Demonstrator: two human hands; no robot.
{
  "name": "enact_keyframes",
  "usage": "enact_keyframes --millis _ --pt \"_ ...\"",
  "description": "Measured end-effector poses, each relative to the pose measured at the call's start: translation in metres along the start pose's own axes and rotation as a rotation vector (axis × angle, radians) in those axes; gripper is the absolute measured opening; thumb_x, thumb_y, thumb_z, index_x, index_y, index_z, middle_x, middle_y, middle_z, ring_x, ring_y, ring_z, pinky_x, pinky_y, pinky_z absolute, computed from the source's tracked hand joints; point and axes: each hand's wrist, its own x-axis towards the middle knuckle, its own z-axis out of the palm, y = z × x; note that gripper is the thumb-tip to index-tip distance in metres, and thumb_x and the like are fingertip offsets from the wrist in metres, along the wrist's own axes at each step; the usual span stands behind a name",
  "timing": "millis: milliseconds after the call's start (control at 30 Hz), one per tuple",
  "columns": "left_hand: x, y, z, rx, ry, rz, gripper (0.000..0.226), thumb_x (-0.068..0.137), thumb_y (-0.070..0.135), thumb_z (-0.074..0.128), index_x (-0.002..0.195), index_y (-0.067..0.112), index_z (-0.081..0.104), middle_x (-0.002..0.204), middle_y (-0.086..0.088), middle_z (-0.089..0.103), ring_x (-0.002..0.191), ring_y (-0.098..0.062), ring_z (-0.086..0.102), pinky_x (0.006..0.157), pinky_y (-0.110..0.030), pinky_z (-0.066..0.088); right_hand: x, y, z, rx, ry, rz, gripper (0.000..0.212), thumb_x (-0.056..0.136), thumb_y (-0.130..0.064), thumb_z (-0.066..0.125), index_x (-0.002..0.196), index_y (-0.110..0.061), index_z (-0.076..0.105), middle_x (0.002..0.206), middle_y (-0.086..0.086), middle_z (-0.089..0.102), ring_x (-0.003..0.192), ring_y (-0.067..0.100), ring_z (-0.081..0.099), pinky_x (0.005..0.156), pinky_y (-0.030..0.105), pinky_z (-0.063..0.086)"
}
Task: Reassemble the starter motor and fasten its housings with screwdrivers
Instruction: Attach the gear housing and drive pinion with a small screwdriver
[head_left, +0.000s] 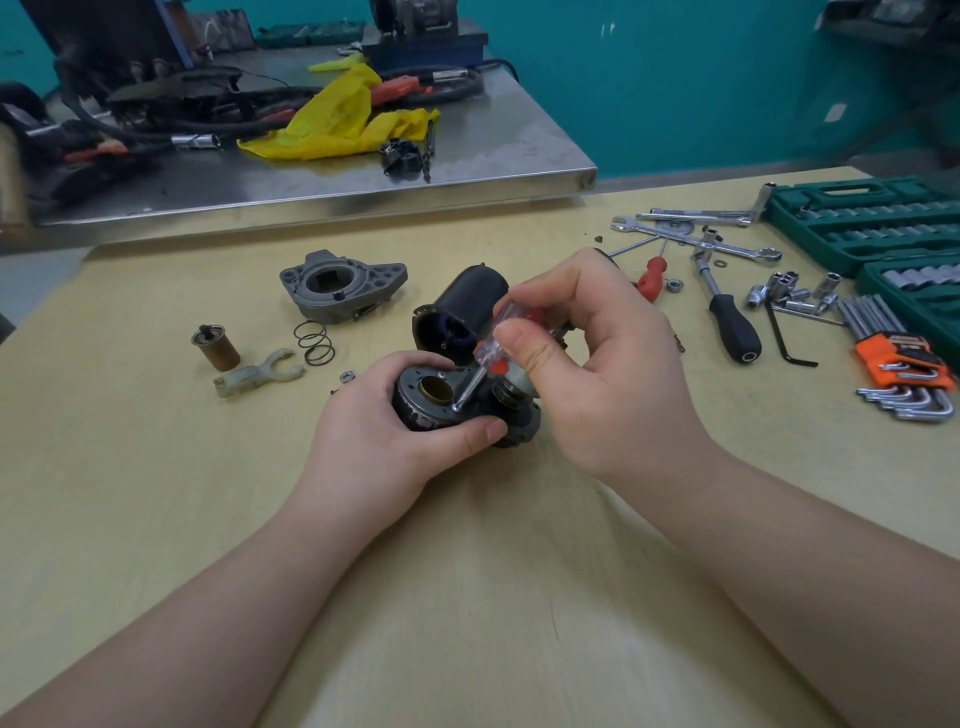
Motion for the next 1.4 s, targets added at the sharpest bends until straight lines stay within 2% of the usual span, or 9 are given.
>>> enact_keyframes --millis 100,333,433,733,900,1033,1100,1167,1400 --pt "-0.001 0.0 0.001 -0.01 0.005 0.004 0.072 0.046 0.07 0.091 0.109 0.039 0.073 0.099 0.023 0.079 0.09 0.003 0.074 0.073 -0.009 0.051 -0.002 -0.002 0.002 -0.021 0.024 -0.003 0.014 0.095 -0.02 0.071 0.103 -0.029 0.064 0.091 -0.016 0.072 0.091 0.012 0.07 0.08 0.019 0.052" --pt "-0.001 0.001 0.0 0.001 0.004 0.012 0.07 0.048 0.065 0.1 0.108 0.041 0.073 0.099 0.024 0.078 0.09 0.003 0.073 0.072 -0.008 0.05 -0.004 -0.009 0.003 -0.042 0.054 -0.001 0.01 0.094 -0.016 0.071 0.101 -0.023 0.067 0.09 -0.015 0.07 0.087 0.007 0.068 0.079 0.016 0.051" --pt "-0.002 0.001 0.001 -0.006 0.012 0.01 0.07 0.046 0.066 0.093 0.108 0.04 0.073 0.098 0.027 0.078 0.09 0.005 0.073 0.072 -0.006 0.05 -0.004 -0.01 0.003 -0.037 0.065 0.011 0.008 0.094 -0.015 0.072 0.101 -0.018 0.07 0.09 -0.01 0.073 0.087 0.011 0.069 0.079 0.017 0.052" --pt "-0.001 0.002 0.001 0.025 0.022 0.016 0.069 0.047 0.068 0.091 0.107 0.04 0.072 0.098 0.031 0.076 0.09 0.008 0.072 0.073 -0.005 0.049 -0.004 -0.01 0.0 -0.085 0.041 -0.008 0.009 0.095 -0.017 0.071 0.103 -0.019 0.07 0.091 -0.018 0.068 0.091 0.003 0.065 0.081 0.009 0.046" --pt "-0.001 0.0 0.001 0.045 0.02 0.02 0.063 0.053 0.06 0.1 0.107 0.043 0.071 0.099 0.03 0.076 0.091 0.007 0.072 0.073 -0.006 0.05 -0.006 -0.011 0.0 -0.086 0.03 -0.004 0.011 0.095 -0.015 0.071 0.102 -0.021 0.067 0.09 -0.019 0.067 0.089 0.001 0.063 0.08 0.008 0.045" --pt "-0.002 0.0 0.0 0.044 0.021 0.025 0.065 0.052 0.063 0.1 0.107 0.043 0.071 0.1 0.03 0.076 0.091 0.006 0.072 0.073 -0.006 0.05 -0.006 -0.013 0.002 -0.078 0.043 0.011 0.008 0.094 -0.016 0.07 0.1 -0.02 0.067 0.088 -0.017 0.067 0.086 0.007 0.063 0.083 0.017 0.049" --pt "-0.003 0.002 0.0 0.042 0.025 0.029 0.067 0.05 0.066 0.099 0.107 0.042 0.071 0.1 0.03 0.076 0.091 0.006 0.072 0.073 -0.006 0.05 -0.007 -0.016 0.003 -0.108 0.051 0.012 0.009 0.093 -0.019 0.069 0.099 -0.024 0.065 0.087 -0.021 0.066 0.085 0.011 0.063 0.094 0.038 0.053" --pt "-0.003 0.003 0.001 0.051 0.033 0.031 0.07 0.048 0.07 0.097 0.107 0.043 0.071 0.1 0.031 0.075 0.091 0.008 0.071 0.073 -0.006 0.05 -0.008 -0.018 0.005 -0.143 0.065 0.008 0.01 0.092 -0.021 0.068 0.099 -0.027 0.064 0.084 -0.028 0.061 0.084 0.013 0.061 0.096 0.056 0.05" --pt "-0.005 0.003 0.003 0.064 0.048 0.02 0.063 0.053 0.061 0.098 0.105 0.042 0.07 0.099 0.032 0.074 0.09 0.008 0.071 0.074 -0.007 0.05 -0.01 -0.015 0.007 -0.156 0.097 0.016 0.007 0.093 -0.022 0.067 0.099 -0.026 0.066 0.086 -0.024 0.063 0.084 0.015 0.061 0.093 0.057 0.049"
